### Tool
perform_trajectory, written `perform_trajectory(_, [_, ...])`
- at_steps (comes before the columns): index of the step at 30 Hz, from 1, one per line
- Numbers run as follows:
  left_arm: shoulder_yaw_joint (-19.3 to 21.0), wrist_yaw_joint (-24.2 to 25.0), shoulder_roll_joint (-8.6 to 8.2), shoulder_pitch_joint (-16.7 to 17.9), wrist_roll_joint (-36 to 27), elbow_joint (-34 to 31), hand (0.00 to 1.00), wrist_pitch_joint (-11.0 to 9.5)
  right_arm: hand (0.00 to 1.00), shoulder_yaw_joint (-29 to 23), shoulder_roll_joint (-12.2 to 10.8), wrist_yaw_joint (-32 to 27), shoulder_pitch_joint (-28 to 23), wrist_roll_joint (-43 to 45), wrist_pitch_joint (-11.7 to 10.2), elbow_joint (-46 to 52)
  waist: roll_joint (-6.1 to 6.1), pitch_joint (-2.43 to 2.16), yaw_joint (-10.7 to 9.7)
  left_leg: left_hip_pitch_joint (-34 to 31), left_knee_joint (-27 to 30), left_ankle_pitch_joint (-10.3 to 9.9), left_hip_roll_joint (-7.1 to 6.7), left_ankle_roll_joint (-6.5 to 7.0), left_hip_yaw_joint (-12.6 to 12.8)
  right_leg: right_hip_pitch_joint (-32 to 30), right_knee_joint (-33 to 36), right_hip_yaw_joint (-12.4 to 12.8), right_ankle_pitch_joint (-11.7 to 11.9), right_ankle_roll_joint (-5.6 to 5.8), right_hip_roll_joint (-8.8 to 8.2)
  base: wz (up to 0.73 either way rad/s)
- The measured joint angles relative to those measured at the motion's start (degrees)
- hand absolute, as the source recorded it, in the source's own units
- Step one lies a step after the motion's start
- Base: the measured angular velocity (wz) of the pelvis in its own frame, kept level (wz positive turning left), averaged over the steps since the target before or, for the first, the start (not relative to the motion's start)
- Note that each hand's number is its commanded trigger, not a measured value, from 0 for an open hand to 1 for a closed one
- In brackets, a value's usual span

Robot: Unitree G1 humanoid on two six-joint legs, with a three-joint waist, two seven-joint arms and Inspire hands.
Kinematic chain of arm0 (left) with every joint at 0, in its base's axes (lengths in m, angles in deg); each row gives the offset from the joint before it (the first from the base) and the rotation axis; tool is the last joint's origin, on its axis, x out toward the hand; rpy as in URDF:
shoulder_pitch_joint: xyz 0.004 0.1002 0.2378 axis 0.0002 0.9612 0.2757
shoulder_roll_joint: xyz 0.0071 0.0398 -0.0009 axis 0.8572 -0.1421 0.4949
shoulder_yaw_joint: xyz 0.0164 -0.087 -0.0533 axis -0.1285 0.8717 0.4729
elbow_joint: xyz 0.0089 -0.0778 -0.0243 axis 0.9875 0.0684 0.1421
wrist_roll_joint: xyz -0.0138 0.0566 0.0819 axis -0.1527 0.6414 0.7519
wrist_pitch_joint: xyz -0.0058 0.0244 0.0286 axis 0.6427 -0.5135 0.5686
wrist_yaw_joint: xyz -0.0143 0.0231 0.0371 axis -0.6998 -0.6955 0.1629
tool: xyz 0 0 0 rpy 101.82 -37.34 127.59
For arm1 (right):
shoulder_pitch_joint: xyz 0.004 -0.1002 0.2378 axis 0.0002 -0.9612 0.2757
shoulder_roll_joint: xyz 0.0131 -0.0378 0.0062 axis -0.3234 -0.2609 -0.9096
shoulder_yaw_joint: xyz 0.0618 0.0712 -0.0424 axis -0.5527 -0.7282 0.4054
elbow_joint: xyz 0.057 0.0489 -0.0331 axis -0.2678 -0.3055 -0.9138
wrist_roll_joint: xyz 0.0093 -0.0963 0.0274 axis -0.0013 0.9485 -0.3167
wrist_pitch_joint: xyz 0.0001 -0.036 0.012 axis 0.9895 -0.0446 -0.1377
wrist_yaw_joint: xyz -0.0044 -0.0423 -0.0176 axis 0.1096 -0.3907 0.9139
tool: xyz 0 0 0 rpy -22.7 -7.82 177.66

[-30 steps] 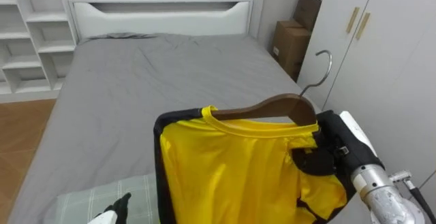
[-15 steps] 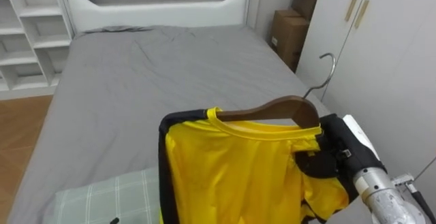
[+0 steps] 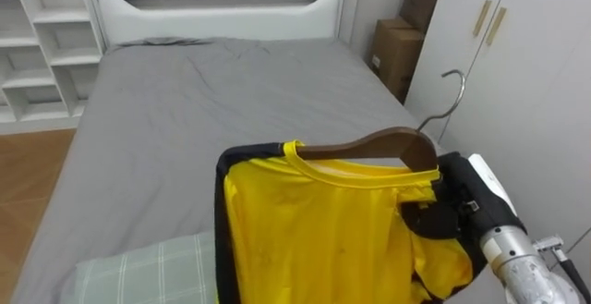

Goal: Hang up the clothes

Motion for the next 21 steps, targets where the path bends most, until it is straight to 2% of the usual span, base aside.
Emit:
perform_trajectory(5, [0.18,-1.97,0.01,-0.09,-0.48,4.71,0.00,-1.58,1.00,0.00,0.05,0.15,-2.54,-0.57,0.03,1.43,-0.03,-0.03,1.00,0.01,-0.46,-0.04,0.07,-0.01,0.90,-0.44,-0.14,-0.11,0.00,0.00,0.45,-0.10])
perform_trajectory(12, [0.21,-2.95,0.72,0.63,-1.03,7.19,0.00,-1.79,1.00,0.00,0.02,0.12,-5.04,-0.41,0.24,1.49,0.13,-0.20,1.17,0.16,-0.63,-0.12,0.20,-0.14,1.38,-0.43,-0.08,0.93,0.00,-0.01,0.96,-0.13])
perform_trajectory(16, [0.20,-3.99,0.84,0.70,-1.03,9.36,0.00,-1.80,1.00,-0.01,-0.06,0.03,-8.20,-0.47,1.32,1.51,0.01,-0.37,1.13,0.35,-0.63,-0.15,0.23,-0.18,1.43,-0.31,0.02,0.91,0.03,-0.06,1.00,-0.03])
perform_trajectory(21, [0.08,-3.87,0.82,0.76,-1.07,9.29,0.00,-1.80,1.00,-0.01,-0.34,-0.13,-9.23,-0.39,1.38,1.51,-0.08,-0.37,1.10,0.24,-0.67,-0.19,0.17,-0.15,1.40,-0.53,0.15,1.01,0.04,-0.07,0.95,0.00])
